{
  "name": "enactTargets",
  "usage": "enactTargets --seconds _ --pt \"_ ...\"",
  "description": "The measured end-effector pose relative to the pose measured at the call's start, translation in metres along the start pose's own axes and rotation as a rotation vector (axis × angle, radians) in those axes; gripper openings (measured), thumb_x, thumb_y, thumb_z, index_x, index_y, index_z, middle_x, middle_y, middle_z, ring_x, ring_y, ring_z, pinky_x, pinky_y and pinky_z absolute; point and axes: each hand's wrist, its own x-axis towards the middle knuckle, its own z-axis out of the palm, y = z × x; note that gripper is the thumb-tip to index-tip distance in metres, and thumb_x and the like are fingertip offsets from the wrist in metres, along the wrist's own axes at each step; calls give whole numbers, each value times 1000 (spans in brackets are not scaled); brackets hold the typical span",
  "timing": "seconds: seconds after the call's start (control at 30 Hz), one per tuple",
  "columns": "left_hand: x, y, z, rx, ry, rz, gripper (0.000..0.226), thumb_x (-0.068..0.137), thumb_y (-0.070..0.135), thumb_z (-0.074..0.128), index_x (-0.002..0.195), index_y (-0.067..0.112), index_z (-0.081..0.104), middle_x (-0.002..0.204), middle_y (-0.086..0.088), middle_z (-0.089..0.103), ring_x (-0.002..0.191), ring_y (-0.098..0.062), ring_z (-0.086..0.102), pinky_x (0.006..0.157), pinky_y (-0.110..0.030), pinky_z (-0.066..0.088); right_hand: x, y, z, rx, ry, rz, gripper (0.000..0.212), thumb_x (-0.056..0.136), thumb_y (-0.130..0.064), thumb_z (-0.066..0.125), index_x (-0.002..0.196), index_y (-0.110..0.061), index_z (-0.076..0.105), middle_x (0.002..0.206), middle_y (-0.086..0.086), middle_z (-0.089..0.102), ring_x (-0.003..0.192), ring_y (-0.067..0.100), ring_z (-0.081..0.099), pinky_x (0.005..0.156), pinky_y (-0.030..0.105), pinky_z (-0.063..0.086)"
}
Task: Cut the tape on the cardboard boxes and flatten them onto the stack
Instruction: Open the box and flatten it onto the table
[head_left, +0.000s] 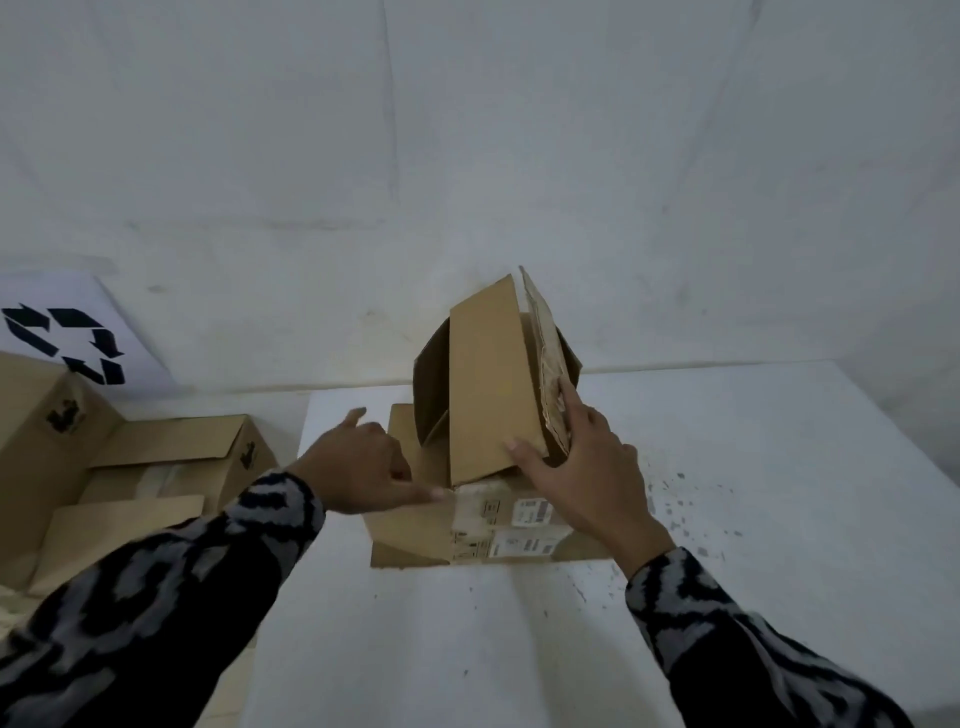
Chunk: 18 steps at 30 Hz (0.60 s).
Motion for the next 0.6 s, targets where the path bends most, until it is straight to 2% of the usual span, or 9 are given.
enactTargets --seconds 0.03,0.1,0.13,0.2,0.3,0.4,0.53,0.6 --pt "-3 11 0 -25 -53 10 89 66 100 24 97 35 74 91 17 71 91 -1 61 112 -32 24 1 -1 -2 -46 -19 -17 101 69 -93 35 152 -43 4 141 -2 44 125 23 48 106 55 37" --pt "-4 31 6 -187 -106 -4 75 70 94 37 112 38 64 95 19 67 90 -5 62 91 -28 48 1 -2 -3 -105 -25 -68 100 72 -91 35 153 -40 6 142 -1 43 123 24 48 106 52 38" --pt "-2 40 10 -268 -76 -9 69 76 87 44 118 35 61 98 18 66 88 -6 62 83 -27 51 0 -2 -3 -116 -27 -90 98 74 -89 36 153 -38 7 144 -1 41 124 24 46 107 50 38" --pt "0 48 19 -321 44 -18 55 89 70 47 125 28 54 108 12 67 92 -11 62 81 -30 51 1 1 -4 -114 -60 -104 96 78 -86 36 155 -38 2 149 -1 35 128 24 42 110 51 35" --pt "0 46 32 -243 176 -61 52 93 66 42 126 27 53 109 6 69 94 -17 64 77 -32 50 6 4 -11 -172 -115 -96 100 76 -90 27 154 -38 -9 153 0 32 133 23 41 114 52 27" --pt "2 46 35 -247 231 -63 51 94 65 41 128 28 50 99 7 67 86 -16 62 71 -32 48 9 -2 -17 -274 -164 -86 100 79 -88 23 154 -35 -14 152 5 36 132 28 41 114 51 26" --pt "-6 53 28 -219 251 -80 48 95 62 44 127 26 50 71 14 48 64 -5 48 58 -26 37 6 -6 -27 -333 -228 -130 98 81 -86 18 154 -32 -18 152 10 36 134 30 39 115 51 24" --pt "-19 57 27 -215 272 -77 51 94 63 44 132 28 48 72 13 52 62 -5 47 56 -26 36 -4 -4 -33 -331 -229 -157 98 81 -86 16 154 -32 -19 150 10 38 134 28 39 116 50 22"
